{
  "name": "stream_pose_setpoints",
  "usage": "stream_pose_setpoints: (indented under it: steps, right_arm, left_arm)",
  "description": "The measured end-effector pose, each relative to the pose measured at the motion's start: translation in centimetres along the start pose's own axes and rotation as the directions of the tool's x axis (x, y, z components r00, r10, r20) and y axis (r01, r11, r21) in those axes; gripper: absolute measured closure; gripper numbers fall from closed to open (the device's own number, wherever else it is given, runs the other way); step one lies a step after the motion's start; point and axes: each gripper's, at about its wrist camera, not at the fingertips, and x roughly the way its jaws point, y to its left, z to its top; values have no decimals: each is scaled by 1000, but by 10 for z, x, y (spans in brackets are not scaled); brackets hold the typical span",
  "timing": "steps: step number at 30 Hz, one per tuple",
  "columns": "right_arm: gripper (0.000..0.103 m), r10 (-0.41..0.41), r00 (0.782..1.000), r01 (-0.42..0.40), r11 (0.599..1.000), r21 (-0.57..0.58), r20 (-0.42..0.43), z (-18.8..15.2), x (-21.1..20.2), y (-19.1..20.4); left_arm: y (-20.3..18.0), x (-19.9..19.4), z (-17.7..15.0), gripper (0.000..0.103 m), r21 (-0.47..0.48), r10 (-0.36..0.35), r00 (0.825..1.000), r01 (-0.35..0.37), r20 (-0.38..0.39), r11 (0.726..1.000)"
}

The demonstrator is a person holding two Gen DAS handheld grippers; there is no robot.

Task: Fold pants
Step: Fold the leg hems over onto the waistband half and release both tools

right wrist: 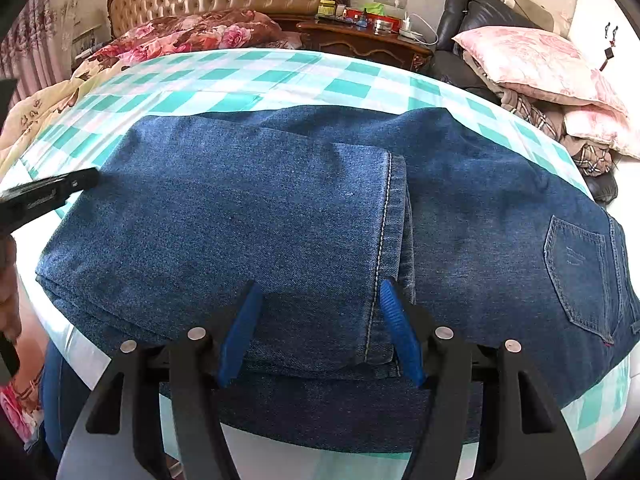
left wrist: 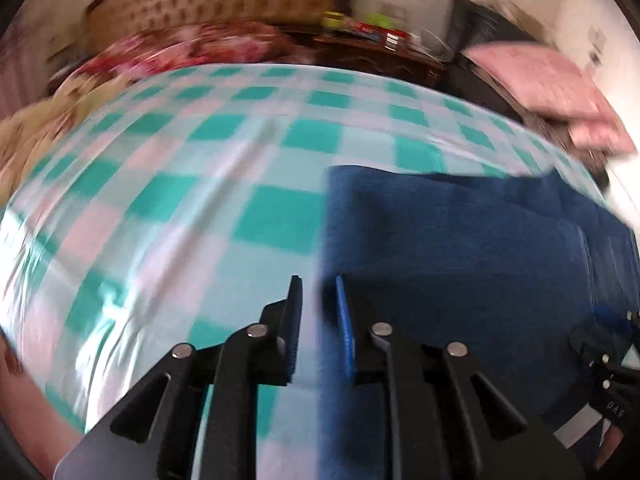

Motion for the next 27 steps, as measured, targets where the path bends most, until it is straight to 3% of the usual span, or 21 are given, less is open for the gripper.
stream_pose_setpoints:
  steps: [1,3,5,7,9,12,14,18,19,21,24,25,27]
  right_arm:
    - [43,0,1000,0,1000,0,0,0,0,0]
    - [43,0,1000,0,1000,2,0,0,0,0]
    - [43,-2,1000,3,1000,3,-1,0,0,0]
    - [43,-4,1000,4,1000,5,-4,0,1,1]
    - [43,-5,1000,5,1000,4,-7,0,1,1]
    - [43,-5,1000,5,1000,1,-9,0,1,1]
    - [43,-6,1000,6,1000,2,-11,0,1,1]
    - [42,-14,1000,14,1000,5,-17,0,0,1]
    - [42,-16,1000,16,1000,6,-19,0,0,2]
    - [42,-18,1000,19,1000,8,-23,1,0,2]
    - [42,-22,999,22,1000,11,-27,1,0,2]
    - [42,-24,999,24,1000,11,-27,1,0,2]
    - [42,-28,999,28,1000,11,-27,1,0,3]
  left_arm:
    - [4,-8,-4,88,-20,14,1000,-13,11,1000]
    - [6,-27,-10,88,-33,-43,998,44,44,998]
    - [-4,-44,-17,87,19,-93,993,92,71,996]
    - [-18,-50,-30,84,86,-145,989,141,42,986]
    - [-19,-36,-43,84,77,-85,996,87,-35,993]
    - [-10,-37,-44,83,58,-48,999,50,-20,997]
    - [-3,-41,-30,85,42,-17,1000,17,10,999]
    - [-14,-36,12,85,101,-103,992,95,72,990]
    - [-22,-27,25,85,125,-155,986,146,62,981]
    - [-37,-6,41,85,169,-193,981,187,15,968]
    - [-50,31,57,84,198,-172,984,179,-53,964]
    - [-49,44,61,90,195,-151,985,164,-80,967]
    - [-45,47,66,91,174,-142,987,154,-75,973]
